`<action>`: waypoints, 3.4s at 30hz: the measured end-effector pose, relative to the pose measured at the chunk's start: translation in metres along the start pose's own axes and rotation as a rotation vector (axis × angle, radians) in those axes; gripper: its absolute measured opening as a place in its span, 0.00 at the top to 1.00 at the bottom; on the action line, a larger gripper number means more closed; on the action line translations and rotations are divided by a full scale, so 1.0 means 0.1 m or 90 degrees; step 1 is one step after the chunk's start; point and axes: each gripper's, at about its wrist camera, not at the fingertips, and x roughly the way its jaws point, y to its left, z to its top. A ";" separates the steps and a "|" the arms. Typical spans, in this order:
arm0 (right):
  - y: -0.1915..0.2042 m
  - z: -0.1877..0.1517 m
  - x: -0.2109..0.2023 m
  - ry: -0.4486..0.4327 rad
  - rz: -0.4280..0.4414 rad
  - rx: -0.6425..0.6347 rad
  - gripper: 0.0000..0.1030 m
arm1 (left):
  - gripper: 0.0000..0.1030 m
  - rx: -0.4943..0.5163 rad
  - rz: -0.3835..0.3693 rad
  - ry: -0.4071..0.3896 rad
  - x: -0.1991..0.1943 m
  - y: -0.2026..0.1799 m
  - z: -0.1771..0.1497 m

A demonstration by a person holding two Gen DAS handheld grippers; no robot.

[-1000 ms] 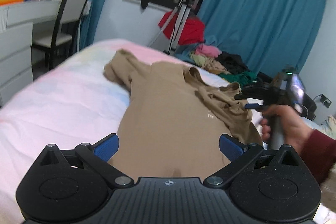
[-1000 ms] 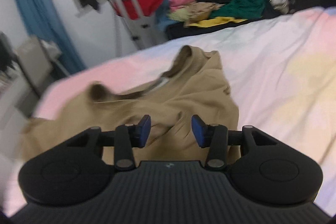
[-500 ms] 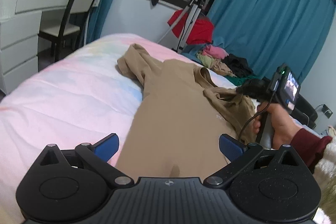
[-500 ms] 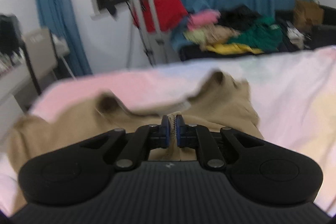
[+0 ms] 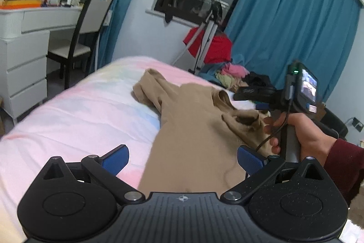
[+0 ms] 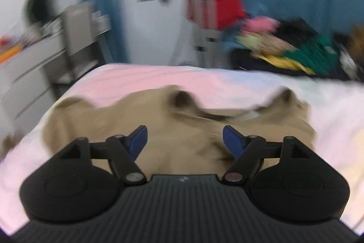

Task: Fold clothes

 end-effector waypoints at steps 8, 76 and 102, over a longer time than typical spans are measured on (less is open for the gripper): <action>1.20 0.06 0.39 0.025 0.137 -0.116 0.28 | 0.01 -0.054 0.022 -0.024 -0.19 0.27 0.04; -0.48 -1.70 -3.55 -0.140 -0.030 0.206 0.26 | 0.02 0.198 -0.010 -0.006 -0.46 -1.04 -0.70; -0.87 -2.04 -3.21 -0.032 -0.024 0.342 0.14 | 0.23 -0.248 0.105 0.194 -0.13 0.36 -0.83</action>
